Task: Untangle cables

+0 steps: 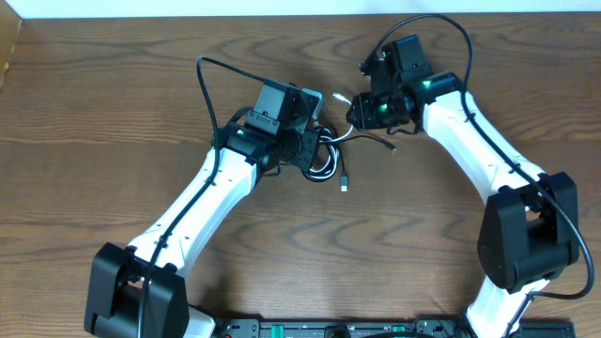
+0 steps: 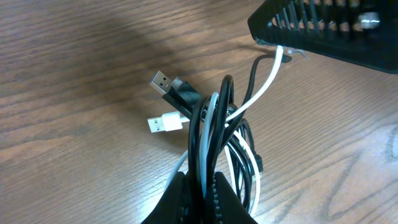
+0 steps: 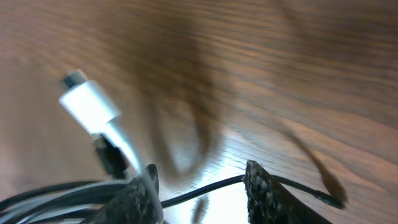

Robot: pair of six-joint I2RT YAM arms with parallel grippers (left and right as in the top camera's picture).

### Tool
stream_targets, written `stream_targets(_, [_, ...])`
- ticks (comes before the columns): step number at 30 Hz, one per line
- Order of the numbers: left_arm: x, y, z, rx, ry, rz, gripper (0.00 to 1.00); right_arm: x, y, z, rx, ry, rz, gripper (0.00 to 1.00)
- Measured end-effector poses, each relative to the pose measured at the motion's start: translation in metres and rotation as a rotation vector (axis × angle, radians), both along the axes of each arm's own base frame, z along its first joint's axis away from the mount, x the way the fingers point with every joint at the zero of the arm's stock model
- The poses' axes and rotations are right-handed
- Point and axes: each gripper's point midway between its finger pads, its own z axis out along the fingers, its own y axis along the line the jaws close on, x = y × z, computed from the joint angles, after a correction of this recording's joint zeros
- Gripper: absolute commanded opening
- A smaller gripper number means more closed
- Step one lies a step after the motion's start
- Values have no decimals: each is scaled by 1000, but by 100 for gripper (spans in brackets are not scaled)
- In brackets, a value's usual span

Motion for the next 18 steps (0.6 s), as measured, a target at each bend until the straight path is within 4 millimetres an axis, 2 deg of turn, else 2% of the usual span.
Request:
stream_targets(5, [1,-5,3,-24,-7,-13,7,-6,-12,-18,-71,32,-62,35])
stream_targets(11, [3,-6,5,-32,-20,-14,8,-27,-25,-45,-123,107,-77,35])
stream_targets(14, [4,-7,6,-34,-22,-15,7,-38,-29,-56,-142,141,-60,35])
stream_targets(18, [4,-7,9,-39,-31,-15,8,-48,-26,-61,-139,150,18,35])
